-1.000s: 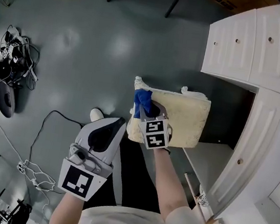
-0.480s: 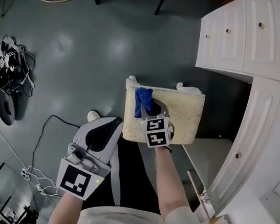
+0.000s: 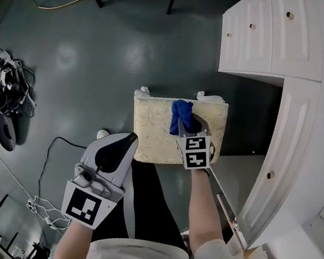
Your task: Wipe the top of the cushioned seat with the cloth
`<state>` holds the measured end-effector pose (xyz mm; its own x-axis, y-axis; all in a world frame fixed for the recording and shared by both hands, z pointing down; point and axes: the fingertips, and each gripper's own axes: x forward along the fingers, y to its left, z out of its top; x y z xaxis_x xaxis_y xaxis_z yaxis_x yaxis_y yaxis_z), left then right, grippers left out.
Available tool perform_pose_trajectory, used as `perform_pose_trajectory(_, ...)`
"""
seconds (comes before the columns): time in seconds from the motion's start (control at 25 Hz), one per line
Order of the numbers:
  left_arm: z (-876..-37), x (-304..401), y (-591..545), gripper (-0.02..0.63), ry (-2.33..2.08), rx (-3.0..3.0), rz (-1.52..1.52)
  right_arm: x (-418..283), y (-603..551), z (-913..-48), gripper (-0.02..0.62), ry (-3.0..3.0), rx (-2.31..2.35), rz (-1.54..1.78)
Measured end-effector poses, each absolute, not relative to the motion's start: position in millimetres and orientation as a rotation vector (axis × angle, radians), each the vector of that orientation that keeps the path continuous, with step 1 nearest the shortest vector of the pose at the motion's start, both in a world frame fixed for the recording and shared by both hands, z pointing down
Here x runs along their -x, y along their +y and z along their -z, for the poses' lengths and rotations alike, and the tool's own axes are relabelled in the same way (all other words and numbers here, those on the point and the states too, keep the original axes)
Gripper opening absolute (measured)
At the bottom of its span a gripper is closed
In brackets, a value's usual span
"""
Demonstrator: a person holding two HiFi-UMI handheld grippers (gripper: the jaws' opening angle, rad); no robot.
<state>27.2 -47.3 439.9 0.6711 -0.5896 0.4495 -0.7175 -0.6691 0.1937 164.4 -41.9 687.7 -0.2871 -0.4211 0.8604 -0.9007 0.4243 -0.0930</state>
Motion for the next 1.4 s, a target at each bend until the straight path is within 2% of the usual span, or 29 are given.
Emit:
perform_pose_trajectory(0.36, -442, -38, -57, 0.000, -1.032, -2.528, -0.508, -245, -41, -688, 0.080, -1.783, -1.237, -0.766)
perform_pose_trajectory(0.88, -444, -38, -58, 0.000, -1.041, -2.525, -0.523, -319, -38, -691, 0.090, -1.657, -1.365, -0.834)
perform_pose_trajectory(1.4, -452, -38, -54, 0.000, -1.015, -2.528, -0.509, -329, -26, -693, 0.077, -1.626, -1.423, -0.864)
